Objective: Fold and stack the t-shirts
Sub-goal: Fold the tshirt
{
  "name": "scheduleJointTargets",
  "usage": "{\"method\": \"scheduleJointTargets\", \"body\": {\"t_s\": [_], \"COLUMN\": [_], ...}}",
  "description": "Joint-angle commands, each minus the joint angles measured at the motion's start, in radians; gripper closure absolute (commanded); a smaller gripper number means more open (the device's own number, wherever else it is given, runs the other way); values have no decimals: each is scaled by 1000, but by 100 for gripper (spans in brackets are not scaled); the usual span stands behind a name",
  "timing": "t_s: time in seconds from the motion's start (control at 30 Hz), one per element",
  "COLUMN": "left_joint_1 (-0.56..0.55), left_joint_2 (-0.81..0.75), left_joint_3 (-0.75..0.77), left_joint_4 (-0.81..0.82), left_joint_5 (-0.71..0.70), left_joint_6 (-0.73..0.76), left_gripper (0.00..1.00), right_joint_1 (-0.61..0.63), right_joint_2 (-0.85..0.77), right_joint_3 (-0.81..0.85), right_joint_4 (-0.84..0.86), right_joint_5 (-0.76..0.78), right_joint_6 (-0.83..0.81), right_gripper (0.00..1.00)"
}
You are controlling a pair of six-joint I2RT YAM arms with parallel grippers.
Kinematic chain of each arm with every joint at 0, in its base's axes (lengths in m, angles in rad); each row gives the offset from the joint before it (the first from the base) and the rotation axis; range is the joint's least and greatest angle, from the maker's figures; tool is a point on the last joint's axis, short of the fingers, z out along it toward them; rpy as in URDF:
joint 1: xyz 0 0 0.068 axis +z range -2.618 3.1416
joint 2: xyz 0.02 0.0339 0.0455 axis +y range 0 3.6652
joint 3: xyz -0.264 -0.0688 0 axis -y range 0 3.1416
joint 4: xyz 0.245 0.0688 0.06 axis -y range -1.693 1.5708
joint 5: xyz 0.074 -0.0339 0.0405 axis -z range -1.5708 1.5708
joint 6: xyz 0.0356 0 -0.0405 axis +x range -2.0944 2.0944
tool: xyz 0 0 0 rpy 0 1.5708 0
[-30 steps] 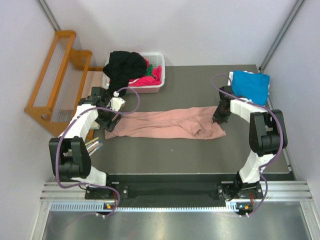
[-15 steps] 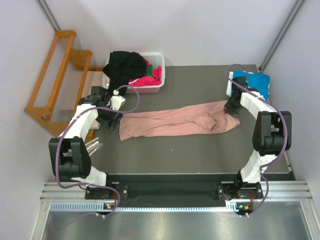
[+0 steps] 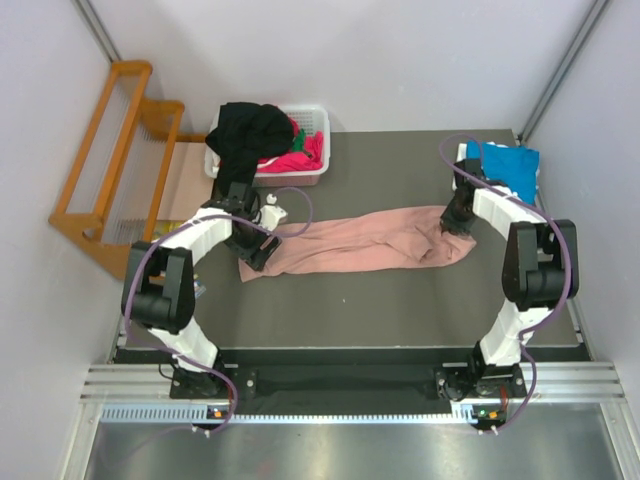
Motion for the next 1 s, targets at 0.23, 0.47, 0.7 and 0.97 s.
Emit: {"method": "scheduleJointTargets", "body": {"t_s": [0.23, 0.47, 0.7, 0.97], "left_joint_1": [2, -21, -128, -157], "left_joint_2": [7, 4, 29, 42], "left_joint_3": [-36, -41, -42, -12], "left_joint_4": [36, 28, -2, -51], "left_joint_5": [-21, 3, -69, -85], "left_joint_6": [-11, -39, -45, -31], "left_gripper": [21, 37, 100, 100], "right_joint_1": [26, 33, 35, 35], "right_joint_2": [-5, 3, 35, 92], "right_joint_3": [22, 32, 64, 151], "right_joint_4": [18, 22, 15, -1], "right_joint_5": [-15, -15, -3, 4], "right_joint_6": [-16, -14, -27, -34], "right_gripper": [100, 100, 100, 100]}}
